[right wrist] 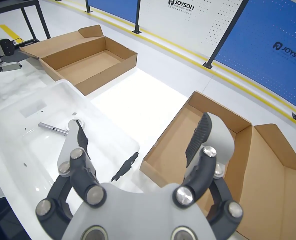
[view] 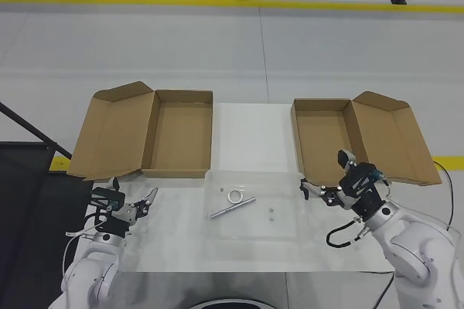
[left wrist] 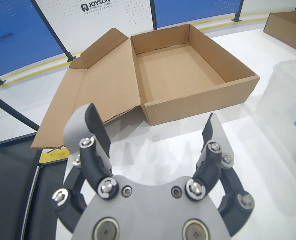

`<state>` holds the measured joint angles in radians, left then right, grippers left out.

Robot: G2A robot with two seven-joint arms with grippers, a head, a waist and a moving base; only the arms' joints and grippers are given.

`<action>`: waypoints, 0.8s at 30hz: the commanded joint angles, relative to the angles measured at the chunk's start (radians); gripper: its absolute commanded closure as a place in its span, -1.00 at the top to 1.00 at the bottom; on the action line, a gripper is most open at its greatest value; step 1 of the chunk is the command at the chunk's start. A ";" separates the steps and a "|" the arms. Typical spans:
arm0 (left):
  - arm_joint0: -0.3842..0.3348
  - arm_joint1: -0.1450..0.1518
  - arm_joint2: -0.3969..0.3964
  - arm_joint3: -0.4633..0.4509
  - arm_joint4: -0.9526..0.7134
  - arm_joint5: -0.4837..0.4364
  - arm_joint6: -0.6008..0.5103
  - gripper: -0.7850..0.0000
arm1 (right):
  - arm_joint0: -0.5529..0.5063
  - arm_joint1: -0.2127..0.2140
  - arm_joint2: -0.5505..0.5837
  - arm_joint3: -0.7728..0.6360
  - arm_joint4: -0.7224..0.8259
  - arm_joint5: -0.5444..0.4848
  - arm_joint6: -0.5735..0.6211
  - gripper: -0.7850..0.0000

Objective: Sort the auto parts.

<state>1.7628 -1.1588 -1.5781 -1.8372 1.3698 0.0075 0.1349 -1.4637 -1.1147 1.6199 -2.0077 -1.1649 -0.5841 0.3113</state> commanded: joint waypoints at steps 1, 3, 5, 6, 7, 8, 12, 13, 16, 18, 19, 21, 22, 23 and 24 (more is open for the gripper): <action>0.000 0.000 0.000 0.000 0.000 0.000 0.000 1.00 | 0.007 0.001 -0.017 -0.013 -0.012 -0.020 -0.004 1.00; 0.000 0.000 0.000 0.000 0.000 0.000 0.000 1.00 | 0.025 0.006 -0.044 -0.048 -0.078 -0.077 0.045 1.00; 0.000 0.000 0.000 0.000 0.000 0.000 0.000 1.00 | 0.044 0.010 -0.080 -0.066 -0.109 -0.132 0.092 1.00; 0.000 0.000 0.000 0.000 0.000 0.000 0.000 1.00 | 0.058 0.012 -0.100 -0.067 -0.109 -0.162 0.121 1.00; 0.000 0.000 0.000 0.000 0.000 0.000 0.000 1.00 | 0.077 0.014 -0.123 -0.072 -0.122 -0.202 0.162 1.00; 0.000 0.000 0.000 0.000 0.000 0.000 0.000 1.00 | 0.095 0.016 -0.149 -0.068 -0.121 -0.238 0.199 1.00; 0.000 0.000 0.000 0.000 0.000 0.000 0.000 1.00 | 0.185 0.018 -0.243 -0.017 -0.061 -0.319 0.350 1.00; 0.000 0.000 0.000 0.000 0.000 0.000 0.000 1.00 | 0.210 0.017 -0.262 -0.002 -0.039 -0.324 0.383 1.00; 0.000 0.000 0.000 0.000 0.000 0.000 0.000 1.00 | 0.248 0.017 -0.295 0.026 -0.006 -0.322 0.443 1.00; 0.000 0.000 0.000 0.000 0.000 0.000 0.000 1.00 | 0.248 0.017 -0.295 0.026 -0.006 -0.322 0.443 1.00; 0.000 0.000 0.000 0.000 0.000 0.000 0.000 1.00 | 0.248 0.017 -0.295 0.026 -0.006 -0.322 0.443 1.00; 0.000 0.000 0.000 0.000 0.000 0.000 0.000 1.00 | 0.248 0.017 -0.295 0.026 -0.006 -0.322 0.443 1.00; 0.000 0.000 0.000 0.000 0.000 0.000 0.000 1.00 | 0.248 0.017 -0.295 0.026 -0.006 -0.322 0.443 1.00; 0.000 0.000 0.000 0.000 0.000 0.000 0.000 1.00 | 0.248 0.017 -0.295 0.026 -0.006 -0.322 0.443 1.00; 0.000 0.000 0.000 0.000 0.000 0.000 0.000 1.00 | 0.247 0.016 -0.297 0.026 -0.009 -0.320 0.441 1.00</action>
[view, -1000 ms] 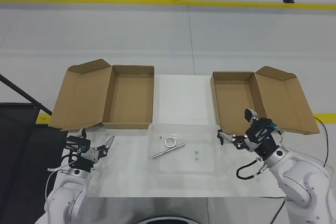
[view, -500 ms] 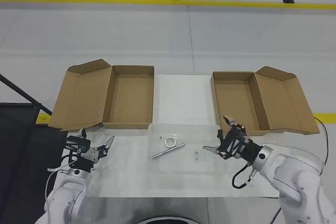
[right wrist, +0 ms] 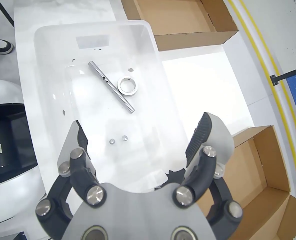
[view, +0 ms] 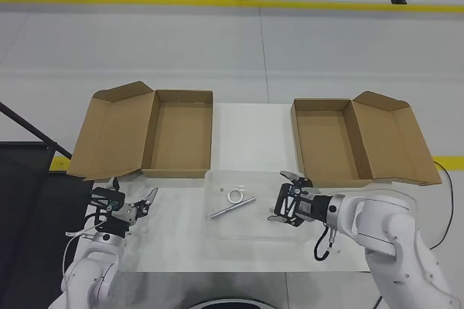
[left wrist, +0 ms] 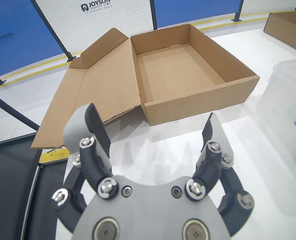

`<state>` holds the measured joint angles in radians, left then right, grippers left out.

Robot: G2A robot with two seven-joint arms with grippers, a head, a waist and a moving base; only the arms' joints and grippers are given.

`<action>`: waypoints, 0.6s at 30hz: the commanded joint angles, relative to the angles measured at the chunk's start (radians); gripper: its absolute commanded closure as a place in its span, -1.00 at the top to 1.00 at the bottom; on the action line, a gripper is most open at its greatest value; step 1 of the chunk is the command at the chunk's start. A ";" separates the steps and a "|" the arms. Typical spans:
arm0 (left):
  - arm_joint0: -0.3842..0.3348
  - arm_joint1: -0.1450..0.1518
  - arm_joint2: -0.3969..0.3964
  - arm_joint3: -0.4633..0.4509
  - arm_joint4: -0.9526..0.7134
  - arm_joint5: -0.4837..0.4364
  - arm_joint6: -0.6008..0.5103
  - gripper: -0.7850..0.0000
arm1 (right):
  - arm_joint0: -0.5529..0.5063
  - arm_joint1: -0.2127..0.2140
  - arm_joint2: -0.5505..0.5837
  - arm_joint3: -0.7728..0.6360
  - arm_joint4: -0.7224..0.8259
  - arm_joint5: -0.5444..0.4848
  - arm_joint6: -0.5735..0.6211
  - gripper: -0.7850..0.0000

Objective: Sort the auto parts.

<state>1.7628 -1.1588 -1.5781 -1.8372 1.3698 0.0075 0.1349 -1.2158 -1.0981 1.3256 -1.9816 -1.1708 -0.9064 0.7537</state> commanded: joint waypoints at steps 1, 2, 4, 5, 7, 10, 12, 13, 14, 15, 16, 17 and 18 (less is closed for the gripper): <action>0.000 0.000 0.000 0.000 0.000 0.000 0.000 1.00 | -0.001 -0.001 -0.011 0.002 -0.015 0.009 -0.006 1.00; 0.000 0.000 0.000 0.000 0.000 0.000 0.000 1.00 | 0.001 -0.001 -0.029 0.015 -0.032 0.018 -0.004 1.00; 0.000 0.000 0.000 0.000 0.000 0.000 0.000 1.00 | 0.020 -0.004 -0.067 0.043 -0.042 0.027 0.007 1.00; 0.000 0.000 0.000 0.000 0.000 0.000 0.000 1.00 | 0.033 -0.005 -0.084 0.057 -0.044 0.031 0.019 0.80; 0.000 0.000 0.000 0.000 0.000 0.000 0.000 1.00 | 0.058 -0.007 -0.117 0.081 -0.044 0.026 0.050 -0.04; 0.000 0.000 0.000 0.000 0.000 0.000 0.000 1.00 | 0.092 -0.009 -0.151 0.121 -0.024 0.032 0.093 -0.30; 0.000 0.000 0.000 0.000 0.000 0.000 0.000 1.00 | 0.114 -0.010 -0.170 0.151 -0.003 0.037 0.128 -0.55; 0.000 0.000 0.000 0.000 0.000 0.000 0.000 1.00 | 0.127 -0.010 -0.178 0.168 0.008 0.039 0.148 -0.47; 0.000 0.000 0.000 0.000 0.000 0.000 0.000 1.00 | 0.138 -0.011 -0.185 0.186 0.022 0.047 0.168 -0.44; 0.000 0.000 0.000 0.000 0.000 0.000 0.000 1.00 | 0.150 -0.011 -0.194 0.201 0.038 0.049 0.190 -0.47; 0.000 0.000 0.000 0.000 0.000 0.000 0.000 1.00 | 0.162 -0.012 -0.203 0.216 0.055 0.052 0.211 -0.62; 0.000 0.000 0.000 0.000 0.000 0.000 0.000 1.00 | 0.173 -0.012 -0.214 0.233 0.066 0.067 0.227 -0.69; 0.000 0.000 0.000 0.000 0.000 0.000 0.000 1.00 | 0.185 -0.012 -0.226 0.244 0.075 0.080 0.240 -0.68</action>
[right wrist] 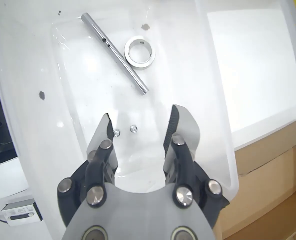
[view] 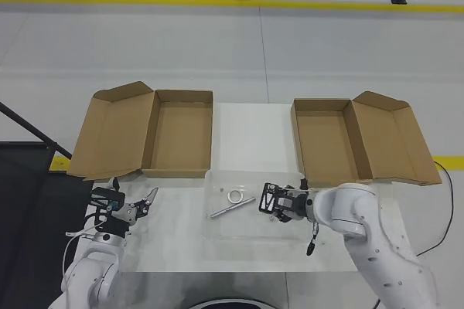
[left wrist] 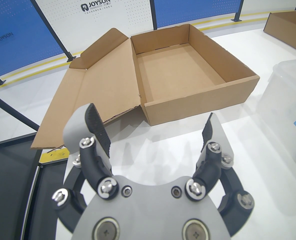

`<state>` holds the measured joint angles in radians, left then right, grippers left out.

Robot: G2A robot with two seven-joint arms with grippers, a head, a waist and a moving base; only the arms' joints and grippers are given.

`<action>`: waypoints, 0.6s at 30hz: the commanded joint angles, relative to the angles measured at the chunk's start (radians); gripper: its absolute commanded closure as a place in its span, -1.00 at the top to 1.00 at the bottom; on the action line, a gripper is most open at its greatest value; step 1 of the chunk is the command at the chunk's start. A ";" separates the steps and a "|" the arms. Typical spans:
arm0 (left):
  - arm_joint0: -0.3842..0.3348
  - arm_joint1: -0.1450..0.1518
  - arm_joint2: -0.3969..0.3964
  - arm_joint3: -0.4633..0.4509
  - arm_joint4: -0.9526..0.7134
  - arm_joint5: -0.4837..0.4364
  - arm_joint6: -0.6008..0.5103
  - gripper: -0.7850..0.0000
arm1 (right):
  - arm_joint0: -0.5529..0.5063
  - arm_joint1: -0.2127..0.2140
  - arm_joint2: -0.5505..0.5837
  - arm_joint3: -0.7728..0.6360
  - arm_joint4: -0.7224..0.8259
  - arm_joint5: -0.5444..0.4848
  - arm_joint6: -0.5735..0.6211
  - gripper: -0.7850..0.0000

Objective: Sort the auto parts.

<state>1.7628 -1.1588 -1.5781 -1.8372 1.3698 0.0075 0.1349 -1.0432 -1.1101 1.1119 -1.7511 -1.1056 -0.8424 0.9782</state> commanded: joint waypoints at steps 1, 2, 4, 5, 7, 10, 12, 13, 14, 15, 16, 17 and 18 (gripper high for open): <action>0.000 0.000 0.000 0.000 0.000 0.000 0.000 1.00 | 0.023 0.000 -0.026 0.024 0.019 0.026 0.026 -0.61; 0.000 0.000 0.000 0.000 0.000 0.000 0.000 1.00 | 0.034 0.001 -0.039 0.034 0.029 0.034 0.033 -0.55; 0.000 0.000 0.000 0.000 0.000 0.000 0.000 1.00 | 0.054 0.005 -0.060 0.053 0.050 0.044 0.044 -0.49; 0.000 0.000 0.000 0.000 0.000 0.000 0.000 1.00 | 0.064 0.007 -0.069 0.060 0.057 0.050 0.049 -0.44; 0.000 0.000 0.000 0.000 0.000 0.000 0.000 1.00 | 0.079 0.013 -0.088 0.072 0.067 0.061 0.060 -0.35; 0.000 0.000 0.000 0.000 0.000 0.000 0.000 1.00 | 0.098 0.022 -0.112 0.086 0.084 0.069 0.068 -0.27; 0.000 0.000 0.000 0.000 0.000 0.000 0.000 1.00 | 0.105 0.030 -0.123 0.090 0.097 0.071 0.070 -0.15; 0.000 0.000 0.000 0.000 0.000 0.000 0.000 1.00 | 0.108 0.034 -0.127 0.090 0.102 0.072 0.071 -0.13; 0.000 0.000 0.000 0.000 0.000 0.000 0.000 1.00 | 0.110 0.038 -0.131 0.091 0.108 0.073 0.072 -0.12; 0.000 0.000 0.000 0.000 0.000 0.000 0.000 1.00 | 0.113 0.042 -0.134 0.090 0.114 0.074 0.074 -0.13; 0.000 0.000 0.000 0.000 0.000 0.000 0.000 1.00 | 0.115 0.046 -0.138 0.090 0.118 0.076 0.075 -0.12; 0.000 0.000 0.000 0.000 0.000 0.000 0.000 1.00 | 0.116 0.050 -0.141 0.090 0.122 0.078 0.077 -0.15; 0.000 0.000 0.000 0.000 0.000 0.000 0.000 1.00 | 0.118 0.053 -0.144 0.090 0.126 0.078 0.078 -0.15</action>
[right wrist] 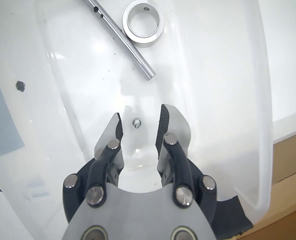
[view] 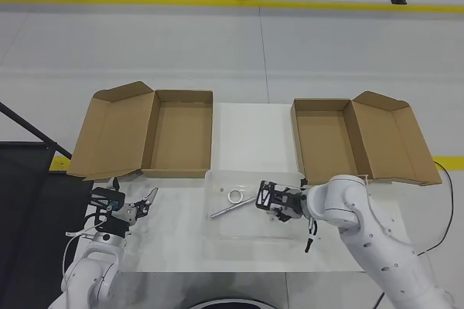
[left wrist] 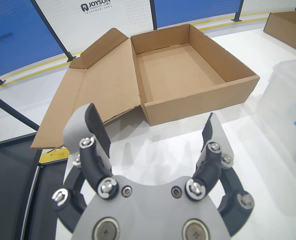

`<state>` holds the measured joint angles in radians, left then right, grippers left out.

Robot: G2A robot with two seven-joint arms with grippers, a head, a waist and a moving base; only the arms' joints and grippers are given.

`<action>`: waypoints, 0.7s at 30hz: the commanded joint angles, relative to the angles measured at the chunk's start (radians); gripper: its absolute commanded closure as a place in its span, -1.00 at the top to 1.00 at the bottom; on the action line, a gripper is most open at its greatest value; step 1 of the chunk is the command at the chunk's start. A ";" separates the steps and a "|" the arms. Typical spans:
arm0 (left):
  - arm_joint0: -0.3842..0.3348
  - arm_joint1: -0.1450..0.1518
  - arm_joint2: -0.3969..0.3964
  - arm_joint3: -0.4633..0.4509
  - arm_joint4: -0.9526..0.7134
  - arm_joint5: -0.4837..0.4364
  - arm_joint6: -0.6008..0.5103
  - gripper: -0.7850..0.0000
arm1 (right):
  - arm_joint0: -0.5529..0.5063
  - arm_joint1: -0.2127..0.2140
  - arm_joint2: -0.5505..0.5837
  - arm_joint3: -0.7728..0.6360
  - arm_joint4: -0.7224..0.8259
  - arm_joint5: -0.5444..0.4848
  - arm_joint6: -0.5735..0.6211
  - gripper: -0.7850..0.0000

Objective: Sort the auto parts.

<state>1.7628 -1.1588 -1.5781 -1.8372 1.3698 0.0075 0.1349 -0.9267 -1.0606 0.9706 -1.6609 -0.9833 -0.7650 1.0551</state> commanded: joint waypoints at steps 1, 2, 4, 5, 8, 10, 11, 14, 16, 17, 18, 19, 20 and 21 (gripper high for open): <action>0.000 0.000 0.000 0.000 0.000 0.000 0.000 1.00 | 0.003 0.007 -0.007 0.001 0.009 0.002 0.002 -0.18; 0.000 0.000 0.000 0.000 0.000 0.000 0.000 1.00 | 0.004 0.010 -0.011 0.002 0.012 0.004 0.004 -0.24; 0.000 0.000 0.000 0.000 0.000 0.000 0.000 1.00 | 0.010 0.014 -0.019 0.008 0.023 0.012 0.012 -0.23; 0.000 0.000 0.000 0.000 0.000 0.000 0.000 1.00 | 0.013 0.016 -0.023 0.009 0.027 0.014 0.014 -0.22; 0.000 0.000 0.000 0.000 0.000 0.000 0.000 1.00 | 0.023 0.020 -0.039 0.014 0.035 0.023 0.023 -0.24; 0.000 0.000 0.000 0.000 0.000 0.000 0.000 1.00 | 0.030 0.022 -0.046 0.018 0.042 0.026 0.026 -0.25; 0.000 0.000 0.000 0.000 0.000 0.000 0.000 1.00 | 0.033 0.023 -0.050 0.021 0.044 0.028 0.027 -0.27; 0.000 0.000 0.000 0.000 0.000 0.000 0.000 1.00 | 0.043 0.024 -0.061 0.027 0.050 0.037 0.037 -0.32; 0.000 0.000 0.000 0.000 0.000 0.000 0.000 1.00 | 0.049 0.023 -0.071 0.030 0.051 0.045 0.045 -0.33; 0.000 0.000 0.000 0.000 0.000 0.000 0.000 1.00 | 0.053 0.023 -0.076 0.033 0.052 0.048 0.048 -0.34; 0.000 0.000 0.000 0.000 0.000 0.000 0.000 1.00 | 0.057 0.022 -0.082 0.036 0.053 0.052 0.051 -0.36; 0.000 0.000 0.000 0.000 0.000 0.000 0.000 1.00 | 0.060 0.021 -0.086 0.039 0.056 0.054 0.053 -0.39; 0.000 0.000 0.000 0.000 0.000 0.000 0.000 1.00 | 0.064 0.020 -0.091 0.041 0.057 0.055 0.054 -0.40; 0.000 0.000 0.000 0.000 0.000 0.000 0.000 1.00 | 0.067 0.019 -0.095 0.043 0.059 0.056 0.054 -0.45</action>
<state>1.7628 -1.1588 -1.5781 -1.8372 1.3698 0.0075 0.1349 -0.8630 -1.0409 0.8796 -1.6201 -0.9260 -0.7096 1.1094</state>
